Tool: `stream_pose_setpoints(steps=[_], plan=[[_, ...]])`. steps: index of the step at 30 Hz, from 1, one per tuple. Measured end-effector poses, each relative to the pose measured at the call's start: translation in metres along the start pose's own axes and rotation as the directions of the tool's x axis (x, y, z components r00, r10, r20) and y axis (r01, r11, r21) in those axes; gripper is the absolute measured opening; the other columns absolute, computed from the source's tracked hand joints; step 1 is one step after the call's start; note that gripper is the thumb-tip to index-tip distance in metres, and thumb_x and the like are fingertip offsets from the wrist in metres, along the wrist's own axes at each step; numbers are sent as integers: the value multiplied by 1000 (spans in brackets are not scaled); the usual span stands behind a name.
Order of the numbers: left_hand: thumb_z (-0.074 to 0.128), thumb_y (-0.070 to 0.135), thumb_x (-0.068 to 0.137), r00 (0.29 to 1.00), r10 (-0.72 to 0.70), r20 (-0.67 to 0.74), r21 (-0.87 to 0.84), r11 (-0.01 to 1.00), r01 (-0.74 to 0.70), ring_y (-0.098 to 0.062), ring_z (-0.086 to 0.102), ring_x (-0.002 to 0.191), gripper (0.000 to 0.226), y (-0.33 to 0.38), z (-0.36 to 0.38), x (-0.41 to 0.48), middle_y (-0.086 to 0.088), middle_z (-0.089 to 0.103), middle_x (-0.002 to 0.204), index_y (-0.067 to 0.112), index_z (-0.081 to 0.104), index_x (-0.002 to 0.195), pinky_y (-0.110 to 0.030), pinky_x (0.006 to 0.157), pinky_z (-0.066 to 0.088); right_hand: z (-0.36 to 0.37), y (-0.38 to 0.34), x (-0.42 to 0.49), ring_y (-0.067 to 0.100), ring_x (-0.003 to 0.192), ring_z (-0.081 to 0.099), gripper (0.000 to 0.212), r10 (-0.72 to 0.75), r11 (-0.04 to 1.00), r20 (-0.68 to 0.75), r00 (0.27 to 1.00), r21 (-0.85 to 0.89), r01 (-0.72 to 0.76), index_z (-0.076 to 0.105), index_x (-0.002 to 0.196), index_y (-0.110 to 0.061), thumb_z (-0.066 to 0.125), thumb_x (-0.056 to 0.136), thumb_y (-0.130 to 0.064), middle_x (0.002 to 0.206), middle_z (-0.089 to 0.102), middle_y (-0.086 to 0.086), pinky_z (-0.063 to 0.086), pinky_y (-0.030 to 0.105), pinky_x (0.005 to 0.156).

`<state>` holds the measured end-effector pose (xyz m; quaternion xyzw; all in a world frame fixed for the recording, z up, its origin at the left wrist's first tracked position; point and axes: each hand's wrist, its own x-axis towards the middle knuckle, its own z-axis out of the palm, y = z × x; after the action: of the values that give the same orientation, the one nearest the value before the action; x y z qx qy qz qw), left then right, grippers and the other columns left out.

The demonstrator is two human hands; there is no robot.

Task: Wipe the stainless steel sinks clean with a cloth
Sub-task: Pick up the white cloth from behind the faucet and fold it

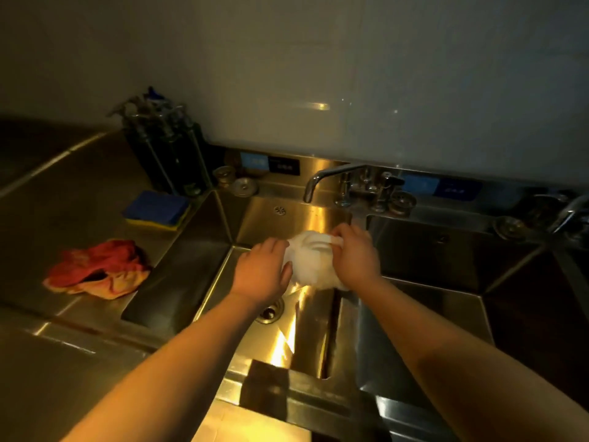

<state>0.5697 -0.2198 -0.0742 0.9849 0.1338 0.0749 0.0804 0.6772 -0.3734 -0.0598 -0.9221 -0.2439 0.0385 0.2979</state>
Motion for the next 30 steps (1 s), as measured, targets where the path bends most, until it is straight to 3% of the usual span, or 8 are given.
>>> stream_pose_setpoints(steps=[10, 30], plan=[[42, 40, 92, 1000, 11, -7, -23, 1000, -12, -24, 54, 104, 41, -63, -9, -15, -3, 51, 124, 21, 44, 128, -36, 83, 41, 48, -55, -6, 23, 114, 42, 21, 28, 999, 18, 999, -44, -27, 51, 112, -22, 50, 92, -21, 119, 49, 3, 42, 47, 94], [45, 45, 92, 996, -86, 2, 9, 996, 86, -24, 51, 106, 45, -137, -24, 74, -3, 50, 125, 21, 41, 130, -39, 84, 44, 101, -112, 96, 24, 115, 40, 24, -69, 998, 66, 995, 5, 69, 53, 113, -20, 51, 89, -16, 121, 48, 4, 38, 39, 93]])
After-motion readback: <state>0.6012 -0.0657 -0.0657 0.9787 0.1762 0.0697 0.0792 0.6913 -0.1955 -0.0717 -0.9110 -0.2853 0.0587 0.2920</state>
